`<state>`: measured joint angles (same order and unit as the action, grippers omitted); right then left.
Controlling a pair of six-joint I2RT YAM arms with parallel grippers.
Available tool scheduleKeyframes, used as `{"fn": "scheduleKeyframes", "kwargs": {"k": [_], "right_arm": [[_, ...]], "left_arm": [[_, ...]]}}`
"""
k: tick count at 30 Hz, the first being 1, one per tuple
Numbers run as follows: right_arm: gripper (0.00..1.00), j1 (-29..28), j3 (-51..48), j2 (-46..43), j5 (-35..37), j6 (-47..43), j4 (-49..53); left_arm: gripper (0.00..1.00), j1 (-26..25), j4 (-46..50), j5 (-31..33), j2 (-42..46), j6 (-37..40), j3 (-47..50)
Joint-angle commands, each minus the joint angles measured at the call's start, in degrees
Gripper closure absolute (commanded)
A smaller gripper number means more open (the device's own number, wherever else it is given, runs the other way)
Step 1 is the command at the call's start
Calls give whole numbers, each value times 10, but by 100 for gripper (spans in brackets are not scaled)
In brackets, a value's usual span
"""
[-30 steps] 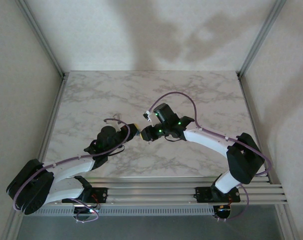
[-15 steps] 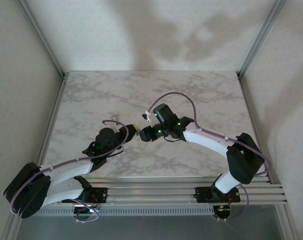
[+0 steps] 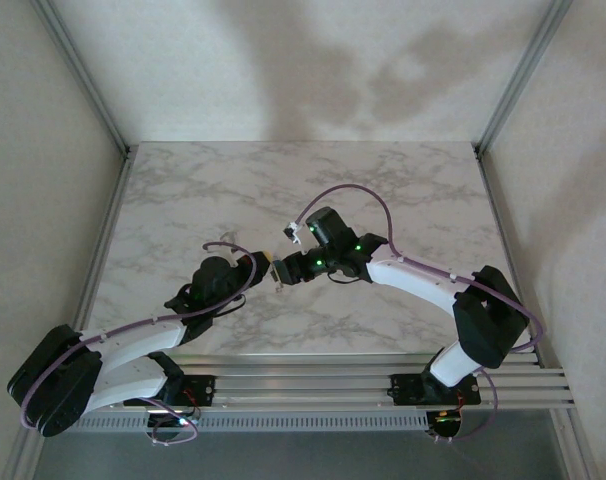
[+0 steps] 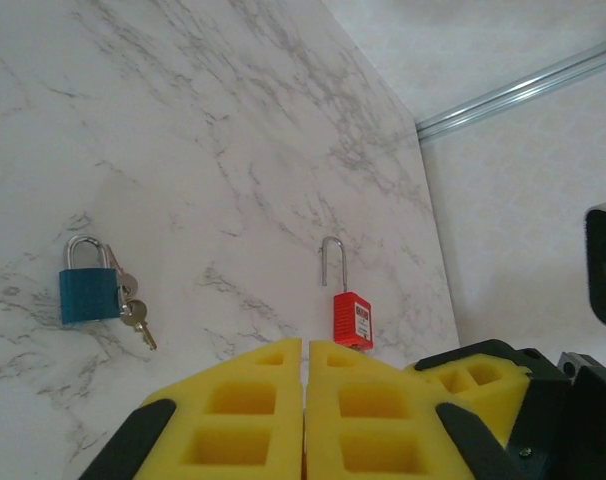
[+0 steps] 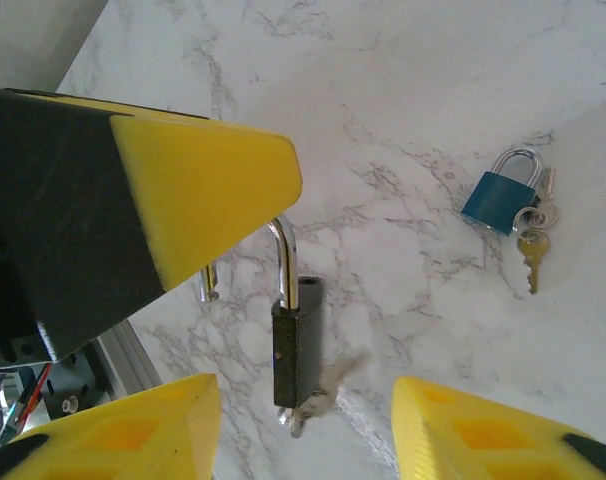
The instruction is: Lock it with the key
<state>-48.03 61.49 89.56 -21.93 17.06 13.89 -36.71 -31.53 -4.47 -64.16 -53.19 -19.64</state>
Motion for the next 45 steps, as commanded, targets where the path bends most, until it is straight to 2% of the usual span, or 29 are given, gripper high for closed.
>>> {"fn": "scheduleKeyframes", "kwargs": {"k": [1,19,23,27,37,41,45], "right_arm": [[51,-4,-1,-11,-8,-12,-7],[54,-25,15,36,-12,-5,-17],[59,-30,22,47,-11,-3,-16],[69,-31,24,49,-10,-3,-13],[82,-31,16,30,-15,-16,-10],[88,-30,6,9,-44,-29,-18],[92,-30,-4,-2,-113,-36,-37]], "left_arm": [[100,-2,3,14,10,1,-2],[100,-2,-3,-4,32,-13,-1],[100,-2,-4,-7,36,-14,-1],[100,-2,0,-6,42,-11,0],[100,-2,-5,-9,62,1,8],[100,-2,-34,-22,84,14,28],[100,-1,-70,-36,112,29,54]]}}
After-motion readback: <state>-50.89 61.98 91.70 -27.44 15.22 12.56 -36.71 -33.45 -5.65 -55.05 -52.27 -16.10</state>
